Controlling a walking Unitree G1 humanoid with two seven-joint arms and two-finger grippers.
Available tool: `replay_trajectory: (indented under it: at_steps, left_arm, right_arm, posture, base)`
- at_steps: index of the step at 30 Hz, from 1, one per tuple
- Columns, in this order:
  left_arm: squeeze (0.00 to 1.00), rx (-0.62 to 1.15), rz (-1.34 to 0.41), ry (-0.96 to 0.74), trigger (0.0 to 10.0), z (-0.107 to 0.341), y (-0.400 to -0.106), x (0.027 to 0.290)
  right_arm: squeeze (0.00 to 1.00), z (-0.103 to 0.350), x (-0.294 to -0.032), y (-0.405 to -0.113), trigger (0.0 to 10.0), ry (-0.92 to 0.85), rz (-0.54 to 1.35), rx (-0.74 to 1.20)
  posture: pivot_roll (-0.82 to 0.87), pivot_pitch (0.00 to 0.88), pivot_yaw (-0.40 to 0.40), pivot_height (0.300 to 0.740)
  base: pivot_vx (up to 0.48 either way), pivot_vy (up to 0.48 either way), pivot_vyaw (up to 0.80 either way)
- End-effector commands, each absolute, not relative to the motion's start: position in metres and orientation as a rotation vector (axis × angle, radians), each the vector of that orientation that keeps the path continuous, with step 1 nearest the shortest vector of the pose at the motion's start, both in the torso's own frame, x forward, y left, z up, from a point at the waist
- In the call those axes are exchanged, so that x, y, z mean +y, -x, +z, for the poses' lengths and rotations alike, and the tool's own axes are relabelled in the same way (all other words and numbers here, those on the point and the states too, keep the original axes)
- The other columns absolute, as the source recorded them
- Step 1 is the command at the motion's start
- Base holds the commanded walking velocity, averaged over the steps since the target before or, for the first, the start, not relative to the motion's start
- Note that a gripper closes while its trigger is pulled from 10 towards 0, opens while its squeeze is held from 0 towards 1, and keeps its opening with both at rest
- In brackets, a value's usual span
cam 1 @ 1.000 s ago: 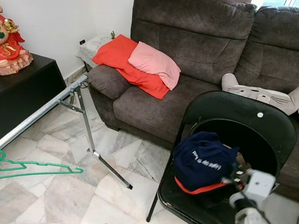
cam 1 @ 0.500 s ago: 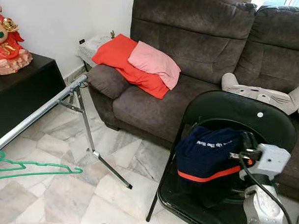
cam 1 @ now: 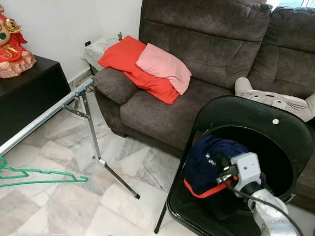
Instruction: Hang hanger
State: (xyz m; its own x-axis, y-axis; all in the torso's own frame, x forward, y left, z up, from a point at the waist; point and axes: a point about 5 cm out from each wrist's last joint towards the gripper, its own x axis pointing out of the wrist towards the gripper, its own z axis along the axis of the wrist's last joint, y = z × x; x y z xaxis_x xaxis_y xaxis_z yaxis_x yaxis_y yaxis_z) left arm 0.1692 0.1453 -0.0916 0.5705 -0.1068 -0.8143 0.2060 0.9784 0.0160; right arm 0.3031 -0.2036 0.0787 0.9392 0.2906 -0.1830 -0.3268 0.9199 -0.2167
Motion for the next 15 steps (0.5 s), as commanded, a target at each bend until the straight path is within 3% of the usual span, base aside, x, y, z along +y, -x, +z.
replay_trajectory:
  at_steps: [1,2,3,6,7,8,9,12,13,15]
  left_arm:
    - [0.00,1.030,-0.191,-0.100,10.0,-0.100,-0.149,0.146]
    - [0.00,1.030,-0.191,-0.099,10.0,-0.101,-0.149,0.146]
    - [0.00,1.031,-0.192,-0.099,10.0,-0.101,-0.149,0.146]
    - [0.00,1.030,-0.194,-0.099,10.0,-0.100,-0.149,0.146]
    - [0.00,1.031,-0.194,-0.100,10.0,-0.101,-0.149,0.146]
    - [0.00,1.031,-0.194,-0.100,10.0,-0.101,-0.149,0.146]
    - [0.00,1.032,-0.194,-0.102,10.0,-0.101,-0.149,0.146]
    - [0.00,1.033,-0.193,-0.103,10.0,-0.101,-0.149,0.146]
    - [0.00,1.033,-0.193,-0.102,10.0,-0.101,-0.149,0.146]
    - [0.00,1.034,-0.194,-0.103,10.0,-0.101,-0.148,0.146]
  right_arm:
    - [0.00,0.067,-0.215,-0.304,0.0,0.273,0.272,0.255]
    - [0.00,0.066,-0.216,-0.304,0.0,0.274,0.268,0.264]
    - [0.00,0.066,-0.217,-0.304,1.2,0.265,0.254,0.269]
    - [0.00,0.065,-0.219,-0.305,1.3,0.241,0.236,0.275]
    - [0.00,0.066,-0.220,-0.306,5.0,0.236,0.221,0.271]
    - [0.00,0.066,-0.220,-0.306,5.0,0.236,0.221,0.271]
    - [0.00,0.067,-0.220,-0.307,10.0,0.251,0.211,0.260]
    - [0.00,0.076,-0.220,-0.309,10.0,0.228,0.198,0.186]
    - [0.51,0.082,-0.219,-0.308,10.0,0.206,0.195,0.148]
    - [1.00,0.088,-0.218,-0.306,10.0,0.187,0.196,0.103]
  posture:
    - [-0.01,0.092,0.018,0.740]
    - [-0.01,0.092,0.018,0.740]
    - [-0.01,0.092,0.019,0.740]
    - [0.00,0.092,0.020,0.740]
    - [-0.01,0.093,0.020,0.740]
    - [-0.01,0.093,0.020,0.740]
    - [-0.01,0.094,0.021,0.740]
    - [0.00,0.096,0.021,0.740]
    - [-0.01,0.097,0.021,0.740]
    - [-0.01,0.099,0.021,0.740]
  base:
    - [0.000,0.000,0.00]
    - [0.000,0.000,0.00]
    - [0.000,0.000,0.00]
    - [0.000,0.000,0.00]
    - [0.000,0.000,0.00]
    - [0.000,0.000,0.00]
    - [0.000,0.000,0.00]
    - [0.000,0.000,0.00]
    - [0.000,0.000,0.00]
    - [0.000,0.000,0.00]
